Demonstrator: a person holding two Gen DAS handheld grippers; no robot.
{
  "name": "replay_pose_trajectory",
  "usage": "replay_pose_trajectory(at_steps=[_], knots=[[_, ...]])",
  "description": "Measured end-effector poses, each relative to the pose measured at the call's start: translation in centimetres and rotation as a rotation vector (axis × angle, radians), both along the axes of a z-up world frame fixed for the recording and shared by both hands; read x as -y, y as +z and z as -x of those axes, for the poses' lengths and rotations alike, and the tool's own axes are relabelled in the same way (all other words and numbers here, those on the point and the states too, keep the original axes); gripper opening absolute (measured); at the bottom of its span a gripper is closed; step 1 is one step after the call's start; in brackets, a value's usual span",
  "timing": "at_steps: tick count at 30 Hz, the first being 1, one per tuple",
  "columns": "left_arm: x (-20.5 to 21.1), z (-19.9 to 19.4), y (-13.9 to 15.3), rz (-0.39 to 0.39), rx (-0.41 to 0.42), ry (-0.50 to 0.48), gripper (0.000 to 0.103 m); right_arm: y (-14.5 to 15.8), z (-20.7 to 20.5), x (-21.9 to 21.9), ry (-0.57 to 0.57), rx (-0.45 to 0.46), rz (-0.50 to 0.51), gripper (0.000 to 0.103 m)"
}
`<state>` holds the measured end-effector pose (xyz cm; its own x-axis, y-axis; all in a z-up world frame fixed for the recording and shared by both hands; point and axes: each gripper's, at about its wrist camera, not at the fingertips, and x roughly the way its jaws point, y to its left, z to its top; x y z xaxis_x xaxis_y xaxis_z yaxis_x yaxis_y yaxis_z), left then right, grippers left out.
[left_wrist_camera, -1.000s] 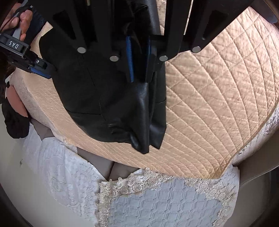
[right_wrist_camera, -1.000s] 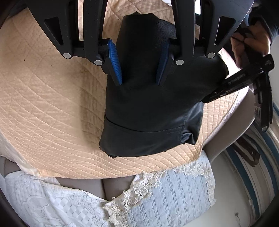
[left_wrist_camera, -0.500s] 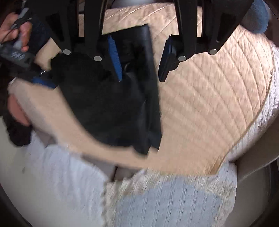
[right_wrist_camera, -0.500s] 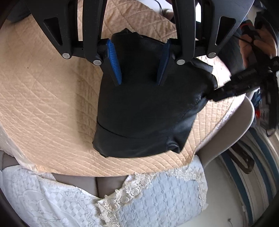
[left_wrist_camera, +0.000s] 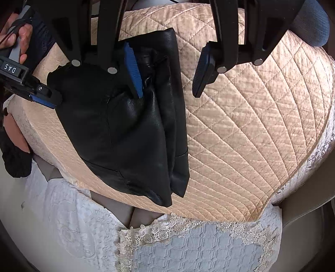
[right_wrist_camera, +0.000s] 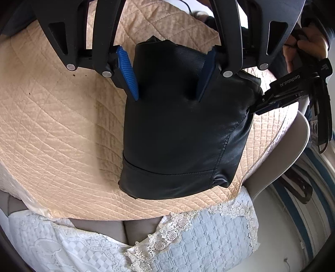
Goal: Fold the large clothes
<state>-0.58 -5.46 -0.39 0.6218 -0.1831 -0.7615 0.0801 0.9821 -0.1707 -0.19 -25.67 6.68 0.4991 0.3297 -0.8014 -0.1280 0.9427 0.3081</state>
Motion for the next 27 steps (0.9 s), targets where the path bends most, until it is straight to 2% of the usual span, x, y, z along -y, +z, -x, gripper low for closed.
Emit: replay_pose_trajectory(at_steps=[13,27], knots=[[0.2,0.3,0.1,-0.003,0.002,0.006,0.053,-0.5,-0.3,0.7,-0.008,-0.075,-0.026,0.064],[0.1,-0.1,1.1,0.008,-0.016,-0.004,0.055,0.5,-1.0,2.0,0.008,-0.072,-0.085,0.065]])
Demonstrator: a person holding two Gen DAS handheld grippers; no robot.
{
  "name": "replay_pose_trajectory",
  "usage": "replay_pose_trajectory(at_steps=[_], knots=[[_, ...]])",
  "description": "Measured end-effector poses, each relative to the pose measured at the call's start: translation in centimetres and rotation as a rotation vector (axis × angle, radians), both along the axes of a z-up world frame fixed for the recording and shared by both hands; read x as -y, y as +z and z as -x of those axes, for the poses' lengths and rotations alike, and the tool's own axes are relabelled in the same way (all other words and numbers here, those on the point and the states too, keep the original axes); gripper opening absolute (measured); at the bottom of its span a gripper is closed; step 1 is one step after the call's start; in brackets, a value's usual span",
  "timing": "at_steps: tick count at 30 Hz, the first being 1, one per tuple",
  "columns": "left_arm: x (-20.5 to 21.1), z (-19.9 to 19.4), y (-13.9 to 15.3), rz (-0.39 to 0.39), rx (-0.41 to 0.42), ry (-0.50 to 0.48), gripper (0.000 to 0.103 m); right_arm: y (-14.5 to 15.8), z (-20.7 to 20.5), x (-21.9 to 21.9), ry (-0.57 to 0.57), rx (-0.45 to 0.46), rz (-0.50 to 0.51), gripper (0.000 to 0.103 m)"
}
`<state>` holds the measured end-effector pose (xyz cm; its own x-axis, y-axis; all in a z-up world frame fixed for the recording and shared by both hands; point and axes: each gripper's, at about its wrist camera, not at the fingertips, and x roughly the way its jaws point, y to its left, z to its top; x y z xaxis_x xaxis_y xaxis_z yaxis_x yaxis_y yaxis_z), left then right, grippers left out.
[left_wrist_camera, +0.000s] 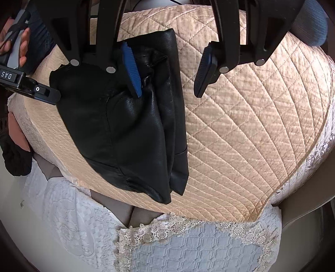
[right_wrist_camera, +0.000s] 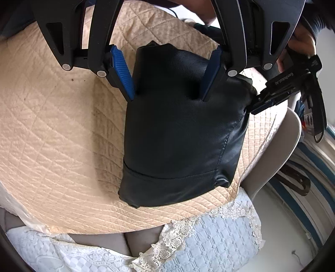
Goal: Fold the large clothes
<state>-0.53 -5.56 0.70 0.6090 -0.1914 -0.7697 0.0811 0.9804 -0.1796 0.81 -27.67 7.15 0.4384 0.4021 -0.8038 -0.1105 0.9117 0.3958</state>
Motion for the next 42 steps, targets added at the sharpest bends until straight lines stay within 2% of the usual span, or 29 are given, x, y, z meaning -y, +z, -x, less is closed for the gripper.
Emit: replay_pose_trajectory(at_steps=[9,16,23,28,32,36,42], knots=[[0.1,-3.1,2.7,0.003,0.037,-0.013,0.054,-0.1,-2.3,1.8,-0.053,0.006,-0.018,0.065],[0.6,-6.3,1.5,0.017,-0.007,-0.020,0.054,-0.7,-4.1,2.2,-0.073,0.004,-0.048,0.065],[1.1,-6.8,1.3,0.032,-0.007,-0.026,0.055,-1.6,-5.0,2.2,-0.065,-0.004,-0.077,0.066],[0.9,-7.1,0.4,0.038,-0.021,-0.026,0.061,-2.3,-5.7,2.6,-0.062,-0.023,-0.125,0.067],[0.6,-7.4,-0.3,0.031,-0.023,-0.038,0.071,-3.2,-6.4,2.9,-0.043,-0.041,-0.183,0.068],[-0.7,-8.2,-1.3,0.118,-0.060,-0.036,0.080,-4.3,-7.2,3.4,-0.035,-0.066,-0.254,0.071],[-2.4,-8.9,-2.9,0.282,-0.095,-0.050,0.084,-6.0,-8.3,3.9,-0.042,-0.107,-0.366,0.073]])
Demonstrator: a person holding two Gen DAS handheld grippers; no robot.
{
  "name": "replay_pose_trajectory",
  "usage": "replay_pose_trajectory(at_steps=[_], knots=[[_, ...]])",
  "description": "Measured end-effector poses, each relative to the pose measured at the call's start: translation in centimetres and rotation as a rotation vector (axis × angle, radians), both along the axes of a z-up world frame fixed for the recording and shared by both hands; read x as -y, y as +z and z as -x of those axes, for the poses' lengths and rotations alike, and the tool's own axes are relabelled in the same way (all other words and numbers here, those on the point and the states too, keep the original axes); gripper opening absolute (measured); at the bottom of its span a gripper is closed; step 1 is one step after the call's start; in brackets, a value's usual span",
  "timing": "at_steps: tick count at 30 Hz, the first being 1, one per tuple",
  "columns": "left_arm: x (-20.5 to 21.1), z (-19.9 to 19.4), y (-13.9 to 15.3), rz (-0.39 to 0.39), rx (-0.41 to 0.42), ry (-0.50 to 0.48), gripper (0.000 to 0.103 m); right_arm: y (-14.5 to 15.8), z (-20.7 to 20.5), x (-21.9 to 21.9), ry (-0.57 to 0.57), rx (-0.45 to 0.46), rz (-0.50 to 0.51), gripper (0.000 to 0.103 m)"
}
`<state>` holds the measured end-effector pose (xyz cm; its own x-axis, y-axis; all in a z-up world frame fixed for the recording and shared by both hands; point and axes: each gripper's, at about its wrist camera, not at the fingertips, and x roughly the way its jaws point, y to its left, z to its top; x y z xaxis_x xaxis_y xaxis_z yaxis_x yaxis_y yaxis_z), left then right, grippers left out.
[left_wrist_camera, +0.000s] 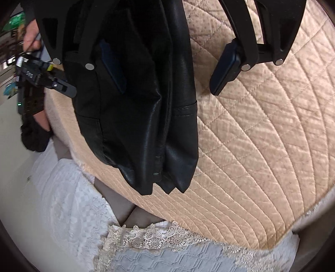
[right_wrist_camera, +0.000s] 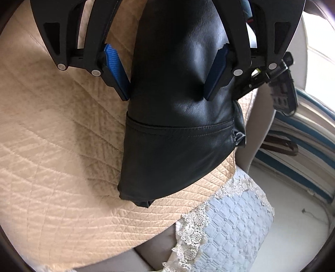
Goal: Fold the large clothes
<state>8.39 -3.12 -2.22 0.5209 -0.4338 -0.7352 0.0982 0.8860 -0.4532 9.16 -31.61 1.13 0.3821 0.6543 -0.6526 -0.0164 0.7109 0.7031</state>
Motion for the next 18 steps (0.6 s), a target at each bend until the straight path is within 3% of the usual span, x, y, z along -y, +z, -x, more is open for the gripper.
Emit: replay_pose_trajectory(at_steps=[4,9,13,18], knots=[[0.2,-0.4,-0.3,0.026,0.001,-0.018,0.085,-0.9,-0.5,0.3,0.000,-0.029,-0.070,0.074],[1.2,0.2,-0.2,0.069,-0.023,-0.062,0.079,-0.6,-0.1,-0.1,0.036,-0.023,-0.064,0.070],[2.0,0.1,-0.2,0.013,-0.009,-0.063,0.074,-0.8,-0.5,-0.1,0.032,-0.035,-0.058,0.063],[3.6,0.3,1.2,-0.110,0.022,-0.062,0.055,0.8,-0.3,-0.6,0.039,-0.009,-0.008,0.045]])
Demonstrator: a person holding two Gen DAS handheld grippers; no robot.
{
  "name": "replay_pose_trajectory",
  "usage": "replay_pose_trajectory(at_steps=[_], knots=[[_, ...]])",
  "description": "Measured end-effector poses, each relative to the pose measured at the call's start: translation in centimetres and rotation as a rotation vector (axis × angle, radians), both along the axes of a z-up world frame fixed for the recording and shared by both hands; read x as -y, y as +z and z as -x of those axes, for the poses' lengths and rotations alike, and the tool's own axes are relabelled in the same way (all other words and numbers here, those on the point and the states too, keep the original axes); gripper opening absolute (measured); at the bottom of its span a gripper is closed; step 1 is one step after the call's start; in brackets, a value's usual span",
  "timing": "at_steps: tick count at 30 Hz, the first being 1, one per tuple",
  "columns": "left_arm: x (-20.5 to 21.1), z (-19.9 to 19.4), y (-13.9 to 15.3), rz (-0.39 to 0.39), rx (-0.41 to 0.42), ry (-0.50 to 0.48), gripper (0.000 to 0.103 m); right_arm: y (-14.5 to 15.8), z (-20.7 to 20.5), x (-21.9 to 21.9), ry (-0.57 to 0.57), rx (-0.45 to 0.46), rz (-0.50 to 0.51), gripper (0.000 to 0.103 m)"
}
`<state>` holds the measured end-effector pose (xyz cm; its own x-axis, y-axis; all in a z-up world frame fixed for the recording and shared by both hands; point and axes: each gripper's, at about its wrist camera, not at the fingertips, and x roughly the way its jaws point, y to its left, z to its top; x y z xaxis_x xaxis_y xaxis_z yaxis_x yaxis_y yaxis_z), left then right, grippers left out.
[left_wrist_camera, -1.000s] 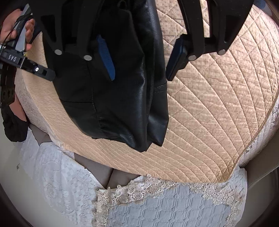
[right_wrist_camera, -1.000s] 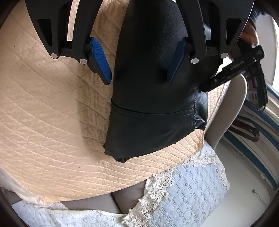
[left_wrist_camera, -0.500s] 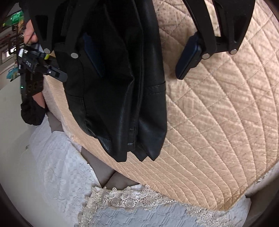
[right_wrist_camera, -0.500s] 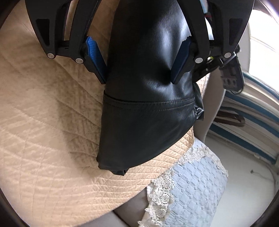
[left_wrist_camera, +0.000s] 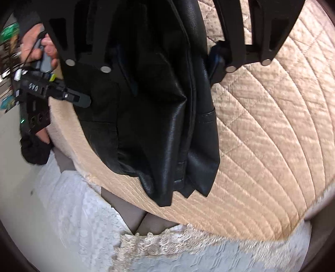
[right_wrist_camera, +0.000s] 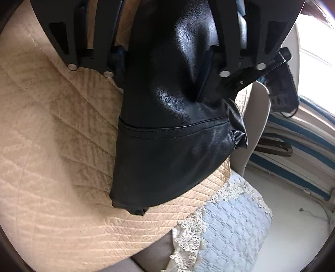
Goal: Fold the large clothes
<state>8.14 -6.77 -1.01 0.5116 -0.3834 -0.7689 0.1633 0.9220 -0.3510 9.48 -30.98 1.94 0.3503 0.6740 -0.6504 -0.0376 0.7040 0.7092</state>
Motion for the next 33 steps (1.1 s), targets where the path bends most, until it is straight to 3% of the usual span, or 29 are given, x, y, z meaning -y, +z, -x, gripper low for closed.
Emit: replay_pose_trajectory(at_steps=[3,6,13,19,27,33], knots=[[0.6,0.3,0.8,-0.062,0.024,-0.001,0.039,1.7,0.2,-0.4,0.009,0.033,0.020,0.036],[0.7,0.7,1.7,-0.085,0.044,-0.007,0.031,3.3,0.4,-1.0,0.028,0.067,0.047,0.031],[0.1,2.3,3.1,-0.085,0.070,-0.031,0.026,5.5,1.1,-1.9,0.051,0.117,0.061,0.028],[-1.7,2.6,4.2,-0.039,0.092,-0.024,0.025,7.0,0.3,-3.4,0.072,0.158,0.044,0.028],[-4.8,-1.9,6.6,-0.054,0.161,-0.004,0.025,8.1,-5.3,-6.7,0.086,0.210,0.011,0.028],[-7.4,-8.2,7.3,-0.066,0.197,0.027,0.025,7.3,-11.7,-8.9,0.094,0.239,0.009,0.028]])
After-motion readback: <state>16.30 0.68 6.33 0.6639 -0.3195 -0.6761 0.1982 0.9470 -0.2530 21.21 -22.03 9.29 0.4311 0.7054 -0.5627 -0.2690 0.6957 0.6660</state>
